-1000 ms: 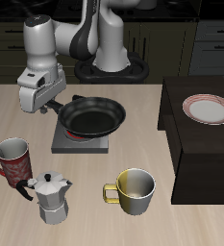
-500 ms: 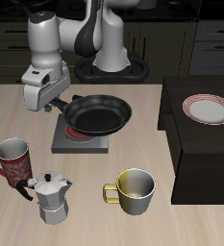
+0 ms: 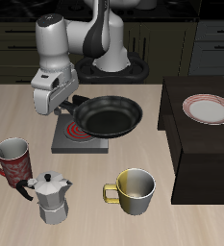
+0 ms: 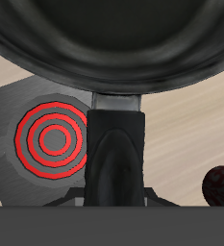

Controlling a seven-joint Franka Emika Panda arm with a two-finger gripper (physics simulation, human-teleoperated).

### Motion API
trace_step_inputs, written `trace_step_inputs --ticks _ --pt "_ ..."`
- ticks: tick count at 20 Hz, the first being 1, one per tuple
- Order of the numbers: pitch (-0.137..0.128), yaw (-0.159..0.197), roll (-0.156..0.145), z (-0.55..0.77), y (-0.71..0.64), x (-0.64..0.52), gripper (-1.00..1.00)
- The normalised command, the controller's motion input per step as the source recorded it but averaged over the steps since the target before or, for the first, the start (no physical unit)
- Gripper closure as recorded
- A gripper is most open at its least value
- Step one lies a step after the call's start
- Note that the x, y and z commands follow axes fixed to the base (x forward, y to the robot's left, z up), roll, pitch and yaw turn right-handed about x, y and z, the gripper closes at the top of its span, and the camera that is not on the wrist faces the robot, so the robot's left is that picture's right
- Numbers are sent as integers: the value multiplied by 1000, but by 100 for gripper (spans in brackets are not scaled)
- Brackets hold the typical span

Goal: Place the frying pan on the top layer of the shelf and turn off the stove

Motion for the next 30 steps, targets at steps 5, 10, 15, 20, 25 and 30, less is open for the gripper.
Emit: trace_step_inputs --ticks 5,10,15,20,25,30 --pt "11 24 20 -28 204 66 100" --pt "7 16 22 -34 191 62 100" --pt "12 1 25 14 169 38 100" --pt "5 0 19 11 177 68 100" --pt "8 20 29 -45 232 47 100" --pt "13 11 20 -70 163 62 100"
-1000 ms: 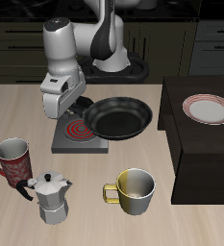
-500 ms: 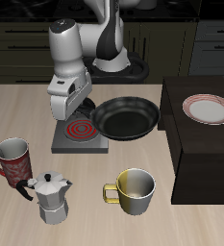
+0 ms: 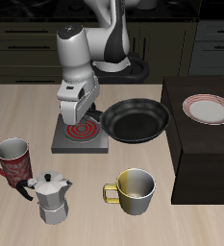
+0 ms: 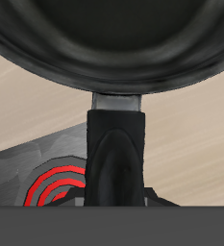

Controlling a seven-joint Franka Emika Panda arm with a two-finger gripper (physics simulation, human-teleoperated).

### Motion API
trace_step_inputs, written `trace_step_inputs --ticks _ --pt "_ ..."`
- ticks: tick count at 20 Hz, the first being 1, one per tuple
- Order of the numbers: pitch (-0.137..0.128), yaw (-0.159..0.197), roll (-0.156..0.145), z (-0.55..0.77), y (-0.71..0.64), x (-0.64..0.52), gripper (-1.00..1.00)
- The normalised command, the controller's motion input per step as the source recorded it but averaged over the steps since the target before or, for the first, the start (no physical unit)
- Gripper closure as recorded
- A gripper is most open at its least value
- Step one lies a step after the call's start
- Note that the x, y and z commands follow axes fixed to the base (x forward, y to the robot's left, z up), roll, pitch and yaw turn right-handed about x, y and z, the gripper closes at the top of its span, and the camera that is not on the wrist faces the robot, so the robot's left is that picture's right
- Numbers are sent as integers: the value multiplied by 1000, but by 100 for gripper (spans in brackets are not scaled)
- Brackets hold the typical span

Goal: Place the frying pan on the top layer of the shelf and turn off the stove

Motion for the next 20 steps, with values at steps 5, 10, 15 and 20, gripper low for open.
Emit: trace_step_inputs --ticks 5,10,15,20 --pt "-5 11 26 -28 266 27 100" --pt "10 -2 32 -52 274 8 100" --pt "6 19 40 -52 339 -13 100" --pt "-12 3 27 58 199 -13 100"
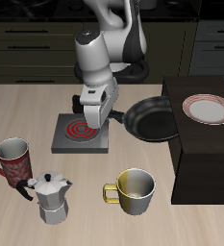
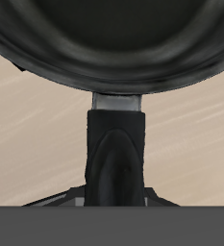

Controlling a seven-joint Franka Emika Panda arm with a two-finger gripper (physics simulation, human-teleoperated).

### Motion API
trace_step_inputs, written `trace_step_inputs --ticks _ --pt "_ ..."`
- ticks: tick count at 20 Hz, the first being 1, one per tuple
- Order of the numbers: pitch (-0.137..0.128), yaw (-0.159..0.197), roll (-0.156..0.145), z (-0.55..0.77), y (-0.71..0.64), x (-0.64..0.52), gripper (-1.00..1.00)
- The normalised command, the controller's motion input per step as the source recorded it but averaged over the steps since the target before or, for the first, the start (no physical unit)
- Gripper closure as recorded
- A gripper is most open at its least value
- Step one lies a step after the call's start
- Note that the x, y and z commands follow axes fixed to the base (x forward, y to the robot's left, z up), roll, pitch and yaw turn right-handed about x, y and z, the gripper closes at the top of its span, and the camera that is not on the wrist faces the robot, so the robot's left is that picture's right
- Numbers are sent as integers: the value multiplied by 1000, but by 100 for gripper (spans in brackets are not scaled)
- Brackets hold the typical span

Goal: Place the frying pan on the top layer of the shelf and turn off the stove

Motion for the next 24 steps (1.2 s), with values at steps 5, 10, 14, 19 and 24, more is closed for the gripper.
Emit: trace_step_inputs --ticks 5,10,14,19,24 --pt "-21 -8 25 54 253 18 100" --pt "-34 12 24 80 281 26 100" --pt "-56 4 28 224 256 27 100" --pt "-50 8 30 208 279 16 100" --pt "-82 11 15 215 214 56 100"
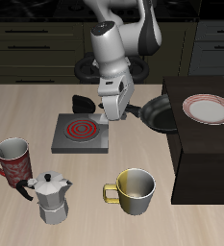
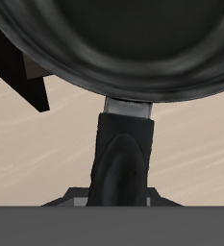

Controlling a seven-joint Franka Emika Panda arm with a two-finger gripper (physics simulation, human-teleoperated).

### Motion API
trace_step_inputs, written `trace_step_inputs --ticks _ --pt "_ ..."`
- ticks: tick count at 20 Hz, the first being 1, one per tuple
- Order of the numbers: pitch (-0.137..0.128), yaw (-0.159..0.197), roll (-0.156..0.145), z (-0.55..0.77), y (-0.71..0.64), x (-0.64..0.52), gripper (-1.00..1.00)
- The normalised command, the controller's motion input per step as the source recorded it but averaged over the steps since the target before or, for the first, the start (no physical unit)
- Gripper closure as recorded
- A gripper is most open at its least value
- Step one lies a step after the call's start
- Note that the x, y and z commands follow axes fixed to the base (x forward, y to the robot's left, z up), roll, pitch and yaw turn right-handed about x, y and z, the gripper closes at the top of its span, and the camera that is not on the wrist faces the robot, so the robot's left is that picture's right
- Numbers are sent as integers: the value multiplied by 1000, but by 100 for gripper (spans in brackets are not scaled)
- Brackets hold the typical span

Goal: Place the frying pan on the top layer of the shelf and turn off the stove

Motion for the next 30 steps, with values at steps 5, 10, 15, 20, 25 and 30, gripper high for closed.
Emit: trace_step_inputs --ticks 5,10,15,20,25,30 --pt "-31 -48 -27 164 -50 195 100" --pt "-4 -54 -16 67 -50 154 100" --pt "38 50 6 -206 70 123 100" --pt "-3 15 48 -149 351 38 100" --pt "-11 11 39 9 310 -8 100" --pt "-15 15 32 -19 242 32 100"
